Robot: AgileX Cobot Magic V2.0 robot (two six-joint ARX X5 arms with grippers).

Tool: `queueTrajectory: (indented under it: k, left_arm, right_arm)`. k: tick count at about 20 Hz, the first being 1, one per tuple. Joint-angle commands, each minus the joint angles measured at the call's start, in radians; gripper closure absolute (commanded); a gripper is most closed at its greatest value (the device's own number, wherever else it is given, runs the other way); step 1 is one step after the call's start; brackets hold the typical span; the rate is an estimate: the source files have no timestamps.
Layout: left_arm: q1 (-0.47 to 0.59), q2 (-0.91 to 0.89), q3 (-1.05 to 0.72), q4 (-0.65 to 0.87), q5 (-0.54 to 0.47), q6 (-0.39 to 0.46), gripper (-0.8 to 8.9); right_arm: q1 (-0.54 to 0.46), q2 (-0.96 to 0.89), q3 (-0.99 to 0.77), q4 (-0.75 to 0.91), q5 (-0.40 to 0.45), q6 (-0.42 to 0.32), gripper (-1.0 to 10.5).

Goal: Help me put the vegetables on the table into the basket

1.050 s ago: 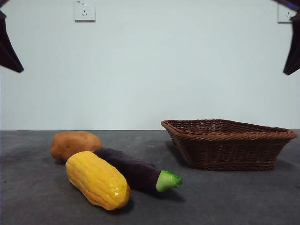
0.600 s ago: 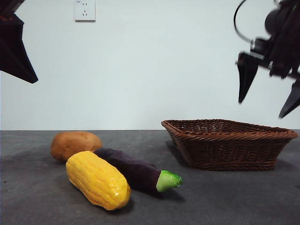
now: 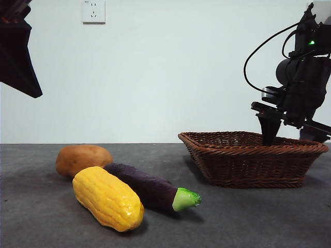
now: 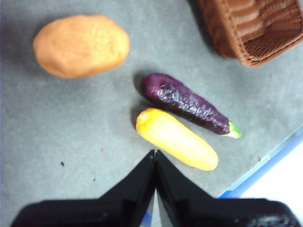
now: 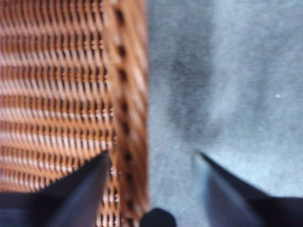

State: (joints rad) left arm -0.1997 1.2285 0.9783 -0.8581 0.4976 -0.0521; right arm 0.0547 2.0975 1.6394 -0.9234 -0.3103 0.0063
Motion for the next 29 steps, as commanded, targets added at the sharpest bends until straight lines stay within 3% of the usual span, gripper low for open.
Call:
queueTrajectory:
  k: [1,10,12,20,22,23,25,27,29]
  left_arm:
    - [-0.01,0.004,0.0,-0.012,-0.004,0.006,8.18]
    - [-0.09,0.004,0.0,-0.077,-0.08,-0.003,8.17]
    - [-0.117,0.004,0.0,-0.092,-0.084,-0.041,8.17]
    - [-0.24,0.004,0.0,-0.088,-0.293,-0.418,8.04]
    - [-0.281,0.004,0.0,-0.085,-0.435,-0.577,8.05]
    - [-0.305,0.004,0.0,-0.1,-0.497,-0.707,8.05]
    - [-0.349,0.004,0.0,-0.087,-0.525,-0.875,8.05]
    - [-0.395,0.004,0.0,-0.043,-0.537,-0.983,8.09]
    - [-0.454,0.005,0.0,-0.005,-0.624,-1.042,8.15]
  right_arm:
    - [0.005,0.015,0.004,-0.002,0.003,-0.017,9.6]
    - [0.005,-0.007,0.181,-0.204,-0.004,-0.007,9.6]
    - [0.012,-0.031,0.22,-0.238,-0.003,-0.007,9.6]
    - [0.013,-0.176,0.238,-0.304,-0.003,-0.012,9.6]
    - [0.019,-0.209,0.238,-0.321,-0.003,-0.021,9.6]
    - [0.019,-0.226,0.238,-0.335,-0.003,-0.035,9.6]
    - [0.028,-0.258,0.238,-0.358,-0.004,-0.047,9.6]
    - [0.038,-0.288,0.238,-0.375,-0.003,-0.06,9.6]
    - [0.053,-0.32,0.238,-0.388,-0.003,-0.063,9.6]
